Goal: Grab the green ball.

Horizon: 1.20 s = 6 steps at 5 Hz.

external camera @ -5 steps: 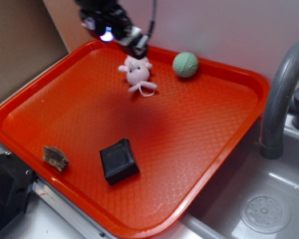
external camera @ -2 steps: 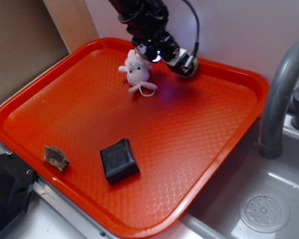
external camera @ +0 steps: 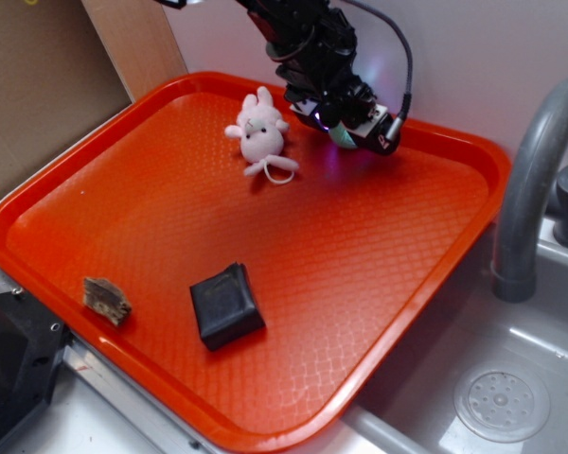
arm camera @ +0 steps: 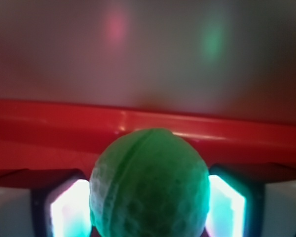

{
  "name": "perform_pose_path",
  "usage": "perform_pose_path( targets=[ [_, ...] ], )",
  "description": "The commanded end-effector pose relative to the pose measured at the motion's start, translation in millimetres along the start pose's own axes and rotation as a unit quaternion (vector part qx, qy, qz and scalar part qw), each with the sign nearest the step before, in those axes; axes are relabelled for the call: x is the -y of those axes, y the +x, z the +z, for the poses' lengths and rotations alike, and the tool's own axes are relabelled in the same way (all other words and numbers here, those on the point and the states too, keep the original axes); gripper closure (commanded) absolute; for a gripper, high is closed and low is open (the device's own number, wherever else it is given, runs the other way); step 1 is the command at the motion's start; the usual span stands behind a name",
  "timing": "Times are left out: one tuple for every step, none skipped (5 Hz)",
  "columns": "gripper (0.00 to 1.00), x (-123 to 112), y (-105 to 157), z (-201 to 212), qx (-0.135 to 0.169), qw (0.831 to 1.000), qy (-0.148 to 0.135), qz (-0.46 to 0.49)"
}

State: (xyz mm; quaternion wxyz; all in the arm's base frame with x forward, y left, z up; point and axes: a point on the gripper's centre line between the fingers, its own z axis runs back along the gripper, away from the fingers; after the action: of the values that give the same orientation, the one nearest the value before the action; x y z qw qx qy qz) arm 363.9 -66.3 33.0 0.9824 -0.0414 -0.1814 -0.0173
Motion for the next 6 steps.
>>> perform_pose_path(
  targets=[
    [1.0, 6, 15, 38, 0.029, 1.0, 0.003, -0.008],
    [1.0, -9, -3, 97, 0.002, 1.0, 0.002, 0.007],
    [1.0, -18, -27, 159, -0.034, 0.999, 0.006, 0.015],
    [1.0, -32, -54, 213, -0.083, 0.996, -0.024, 0.035],
    [1.0, -40, -78, 251, -0.079, 0.996, 0.015, 0.049],
    [1.0, -37, -85, 261, -0.077, 0.995, 0.041, 0.055]
  ],
)
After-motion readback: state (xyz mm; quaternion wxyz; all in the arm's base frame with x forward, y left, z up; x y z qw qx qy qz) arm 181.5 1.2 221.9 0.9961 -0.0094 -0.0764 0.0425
